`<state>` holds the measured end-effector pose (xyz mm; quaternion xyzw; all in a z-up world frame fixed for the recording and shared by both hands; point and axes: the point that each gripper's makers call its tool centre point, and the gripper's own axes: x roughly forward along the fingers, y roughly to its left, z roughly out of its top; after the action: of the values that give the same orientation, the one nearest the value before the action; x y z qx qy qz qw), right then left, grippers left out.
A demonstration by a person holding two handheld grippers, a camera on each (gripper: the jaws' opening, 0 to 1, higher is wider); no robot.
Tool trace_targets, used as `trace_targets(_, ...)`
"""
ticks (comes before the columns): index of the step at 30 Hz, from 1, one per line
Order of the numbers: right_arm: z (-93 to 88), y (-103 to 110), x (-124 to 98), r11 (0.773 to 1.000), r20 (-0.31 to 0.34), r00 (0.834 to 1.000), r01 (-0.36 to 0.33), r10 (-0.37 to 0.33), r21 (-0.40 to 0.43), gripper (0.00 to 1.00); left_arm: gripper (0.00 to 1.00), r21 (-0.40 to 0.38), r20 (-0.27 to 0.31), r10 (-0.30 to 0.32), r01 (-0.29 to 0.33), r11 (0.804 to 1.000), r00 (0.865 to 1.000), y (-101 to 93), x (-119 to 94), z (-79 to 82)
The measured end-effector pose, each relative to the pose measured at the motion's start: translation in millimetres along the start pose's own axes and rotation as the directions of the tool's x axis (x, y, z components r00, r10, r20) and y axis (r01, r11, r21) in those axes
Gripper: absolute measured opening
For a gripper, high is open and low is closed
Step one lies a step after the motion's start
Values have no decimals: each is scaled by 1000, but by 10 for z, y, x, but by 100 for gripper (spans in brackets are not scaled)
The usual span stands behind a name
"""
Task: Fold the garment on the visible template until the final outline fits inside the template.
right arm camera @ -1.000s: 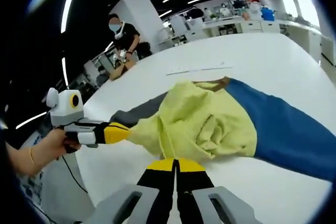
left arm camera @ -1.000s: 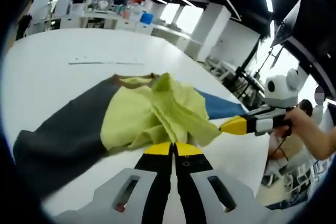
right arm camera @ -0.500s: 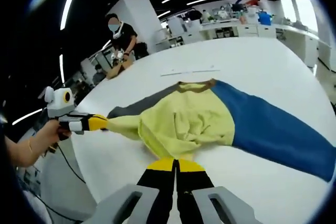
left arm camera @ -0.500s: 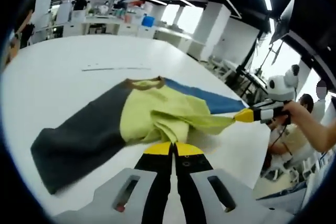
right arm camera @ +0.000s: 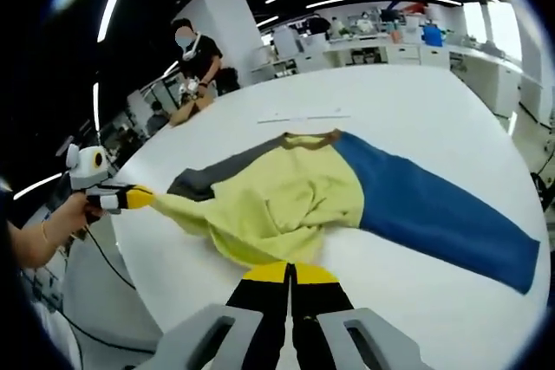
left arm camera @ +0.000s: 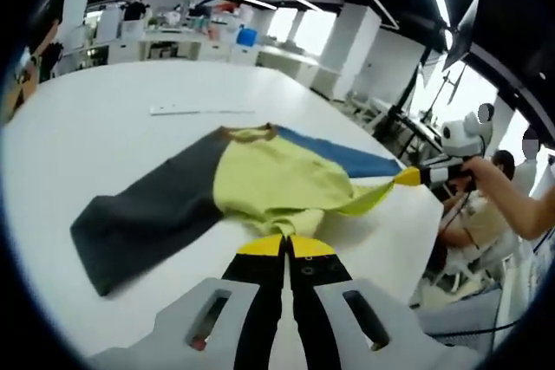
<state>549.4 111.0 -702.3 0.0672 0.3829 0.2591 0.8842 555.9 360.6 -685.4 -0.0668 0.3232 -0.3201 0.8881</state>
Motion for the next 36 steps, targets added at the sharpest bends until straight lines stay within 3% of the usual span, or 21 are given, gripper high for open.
trace_targets(14,-163,-78,-147,999,-11,999,42,-42,0,0,0,16,-23,18,-18,1000,1000,-86,-272,-212)
trace_targets(22,-307,-164,-232,997,-42,996,76,-77,-26,0,0,-1,-38,51,-51,999,998,-19,-424,-393)
trace_targets(33,-389,-138,-338,995,-56,995,80,-83,-55,0,0,-20,-44,49,-50,999,998,-81,-528,-539)
trace_targets(36,-431,-182,-345,994,-58,994,90,-93,-64,0,0,-16,-48,65,-66,998,997,-21,-532,-608)
